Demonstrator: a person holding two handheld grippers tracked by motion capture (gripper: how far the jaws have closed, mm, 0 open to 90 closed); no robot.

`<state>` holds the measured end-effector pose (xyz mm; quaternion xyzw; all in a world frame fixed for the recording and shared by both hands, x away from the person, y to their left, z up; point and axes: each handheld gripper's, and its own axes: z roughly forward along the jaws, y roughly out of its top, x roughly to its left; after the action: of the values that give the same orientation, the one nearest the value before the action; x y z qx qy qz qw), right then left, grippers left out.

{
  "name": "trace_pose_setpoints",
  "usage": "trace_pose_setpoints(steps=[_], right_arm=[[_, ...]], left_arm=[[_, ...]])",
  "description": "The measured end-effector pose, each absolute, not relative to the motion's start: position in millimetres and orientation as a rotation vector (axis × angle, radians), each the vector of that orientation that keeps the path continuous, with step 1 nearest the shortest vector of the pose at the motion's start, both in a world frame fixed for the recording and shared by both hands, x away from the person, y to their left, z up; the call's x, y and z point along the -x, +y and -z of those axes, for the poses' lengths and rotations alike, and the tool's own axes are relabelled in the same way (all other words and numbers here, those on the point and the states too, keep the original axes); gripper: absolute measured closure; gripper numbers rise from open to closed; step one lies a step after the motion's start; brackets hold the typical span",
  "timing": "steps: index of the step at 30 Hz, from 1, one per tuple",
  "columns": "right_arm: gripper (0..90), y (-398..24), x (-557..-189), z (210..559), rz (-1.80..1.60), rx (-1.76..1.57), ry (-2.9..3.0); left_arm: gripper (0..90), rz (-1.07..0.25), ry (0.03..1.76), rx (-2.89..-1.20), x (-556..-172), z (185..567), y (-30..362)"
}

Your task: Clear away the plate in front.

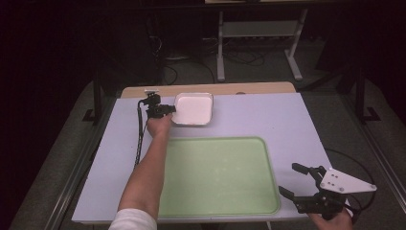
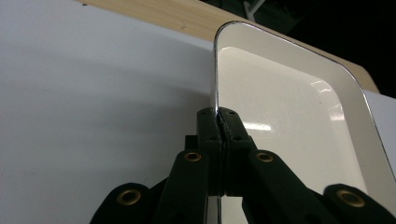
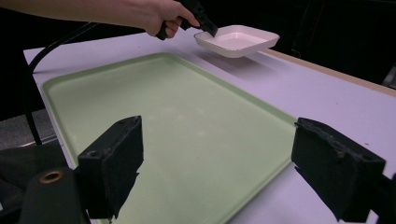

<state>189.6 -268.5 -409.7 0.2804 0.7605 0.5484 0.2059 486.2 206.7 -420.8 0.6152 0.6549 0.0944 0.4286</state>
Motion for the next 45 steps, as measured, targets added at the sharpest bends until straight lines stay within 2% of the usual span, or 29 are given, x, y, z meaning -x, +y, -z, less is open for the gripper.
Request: trace_pose_setpoints(steps=[28, 45], right_arm=[[13.8, -270.3, -190.1, 412.1, -1.534, -0.79, 2.108], [13.7, -266.7, -188.8, 413.7, -1.52, -0.788, 2.112]], left_arm=[[88.6, -0.262, 1.597, -1.401, -413.9, 388.6, 219.4], [88.6, -0.249, 1.534, -1.4, -382.4, 372.3, 211.3]])
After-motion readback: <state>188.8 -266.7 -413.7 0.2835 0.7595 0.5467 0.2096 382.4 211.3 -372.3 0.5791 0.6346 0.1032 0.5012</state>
